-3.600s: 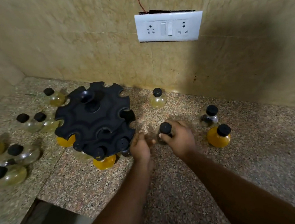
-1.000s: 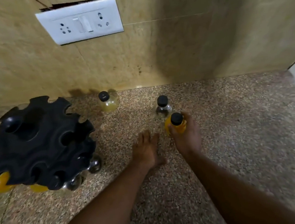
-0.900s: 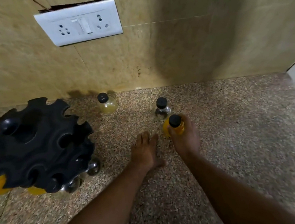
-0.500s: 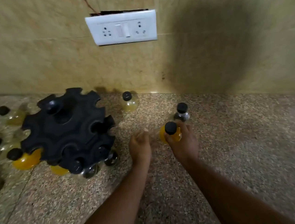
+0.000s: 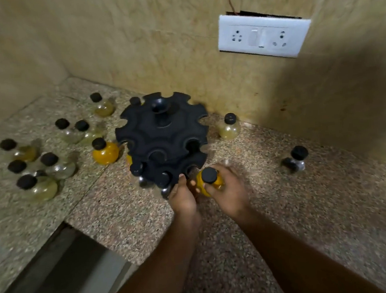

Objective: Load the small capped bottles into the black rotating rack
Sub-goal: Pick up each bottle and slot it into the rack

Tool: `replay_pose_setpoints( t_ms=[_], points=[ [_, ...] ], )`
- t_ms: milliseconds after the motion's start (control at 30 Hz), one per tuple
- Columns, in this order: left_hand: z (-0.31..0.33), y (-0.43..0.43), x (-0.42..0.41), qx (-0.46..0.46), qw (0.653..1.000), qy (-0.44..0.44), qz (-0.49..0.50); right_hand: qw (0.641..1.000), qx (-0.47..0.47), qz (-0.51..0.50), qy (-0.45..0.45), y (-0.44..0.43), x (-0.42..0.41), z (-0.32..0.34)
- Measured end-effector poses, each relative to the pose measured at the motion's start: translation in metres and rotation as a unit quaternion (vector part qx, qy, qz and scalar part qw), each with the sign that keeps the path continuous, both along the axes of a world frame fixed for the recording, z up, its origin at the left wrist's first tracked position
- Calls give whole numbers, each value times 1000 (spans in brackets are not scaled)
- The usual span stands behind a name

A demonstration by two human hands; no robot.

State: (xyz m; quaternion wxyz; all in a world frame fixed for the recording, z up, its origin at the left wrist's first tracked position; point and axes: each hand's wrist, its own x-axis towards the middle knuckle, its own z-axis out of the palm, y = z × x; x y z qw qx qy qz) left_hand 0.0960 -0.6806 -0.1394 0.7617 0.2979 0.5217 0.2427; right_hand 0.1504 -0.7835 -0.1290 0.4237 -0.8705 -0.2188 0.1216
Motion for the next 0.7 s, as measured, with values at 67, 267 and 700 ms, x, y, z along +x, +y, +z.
replay_pose_setpoints(
  t_ms=[67, 267, 700],
  points=[
    [0, 12, -15, 11, 1000, 5, 6, 1000, -8, 25, -6, 13, -10, 1],
    [4, 36, -47, -25, 996, -21, -78, 1000, -6, 21, -16, 38, -28, 3],
    [7, 60, -62, -45, 967, -28, -250, 999, -29, 11, -13, 58, -17, 7]
  ],
)
